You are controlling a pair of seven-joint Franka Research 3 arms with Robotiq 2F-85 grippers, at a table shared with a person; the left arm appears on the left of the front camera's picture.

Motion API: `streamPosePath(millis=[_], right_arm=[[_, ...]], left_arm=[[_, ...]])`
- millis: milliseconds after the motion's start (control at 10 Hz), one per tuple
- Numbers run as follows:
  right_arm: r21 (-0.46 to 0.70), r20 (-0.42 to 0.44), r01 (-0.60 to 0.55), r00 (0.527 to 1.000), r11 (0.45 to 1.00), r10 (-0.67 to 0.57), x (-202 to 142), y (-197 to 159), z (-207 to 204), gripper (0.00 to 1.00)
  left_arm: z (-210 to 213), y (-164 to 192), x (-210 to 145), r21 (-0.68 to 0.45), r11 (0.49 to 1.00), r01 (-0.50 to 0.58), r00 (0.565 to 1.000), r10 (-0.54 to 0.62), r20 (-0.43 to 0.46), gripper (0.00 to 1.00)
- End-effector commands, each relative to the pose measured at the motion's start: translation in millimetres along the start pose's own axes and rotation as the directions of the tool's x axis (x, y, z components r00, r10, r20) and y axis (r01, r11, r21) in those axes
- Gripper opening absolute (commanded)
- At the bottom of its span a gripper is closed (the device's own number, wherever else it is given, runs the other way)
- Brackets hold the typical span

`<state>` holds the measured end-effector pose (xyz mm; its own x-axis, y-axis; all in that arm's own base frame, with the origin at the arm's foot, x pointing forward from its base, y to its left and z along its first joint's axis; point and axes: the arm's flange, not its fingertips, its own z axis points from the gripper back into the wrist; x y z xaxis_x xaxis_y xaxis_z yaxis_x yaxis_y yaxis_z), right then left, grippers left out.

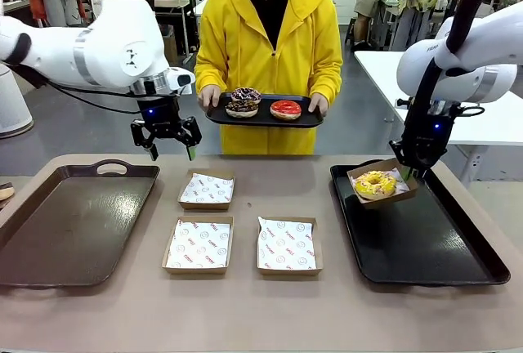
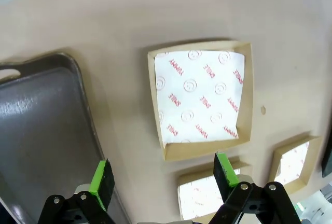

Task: Individually package the donuts and arrange them on the tray.
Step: Place the picked Paper togo box on the Handle tray while simultaneously picking up another Paper togo box from the table with the other hand.

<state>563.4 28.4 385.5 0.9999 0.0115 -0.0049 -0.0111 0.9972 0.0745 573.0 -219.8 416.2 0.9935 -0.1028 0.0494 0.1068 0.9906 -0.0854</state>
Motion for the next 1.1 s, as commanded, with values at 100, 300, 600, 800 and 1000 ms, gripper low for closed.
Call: streamPosePath(millis=[100, 300, 600, 800, 1000], right_arm=[[0.039, 0.027, -0.042, 0.999, 0.998, 0.041, 18.1, 3.0, -12.0, 0.01], [0.054, 0.025, -0.009, 1.0, 0.999, 0.008, 25.8, 6.3, -19.0, 0.01], [0.073, 0.027, 0.047, 0.998, 0.996, -0.05, 35.8, 9.0, -22.5, 0.01], [0.071, 0.012, 0.061, 0.998, 0.996, -0.062, 41.0, 11.5, -25.7, 0.01], [0.052, 0.004, 0.06, 0.998, 0.997, -0.06, 42.3, 13.9, -28.0, 0.01]], left_arm=[[-18.1, -4.1, 28.7, 0.027, 0.999, -0.026, 1.0, 0.027, -0.013, 1.0], [-30.0, -3.1, 31.1, 0.034, 0.999, -0.012, 1.0, 0.013, -0.017, 1.0], [-43.7, -2.9, 32.6, 0.047, 0.999, 0.011, 1.0, -0.011, -0.007, 1.0], [-51.3, 0.0, 33.1, 0.056, 0.998, 0.017, 1.0, -0.016, -0.012, 1.0], [-58.6, 0.6, 35.2, 0.066, 0.998, 0.021, 0.999, -0.019, -0.028, 1.0]])
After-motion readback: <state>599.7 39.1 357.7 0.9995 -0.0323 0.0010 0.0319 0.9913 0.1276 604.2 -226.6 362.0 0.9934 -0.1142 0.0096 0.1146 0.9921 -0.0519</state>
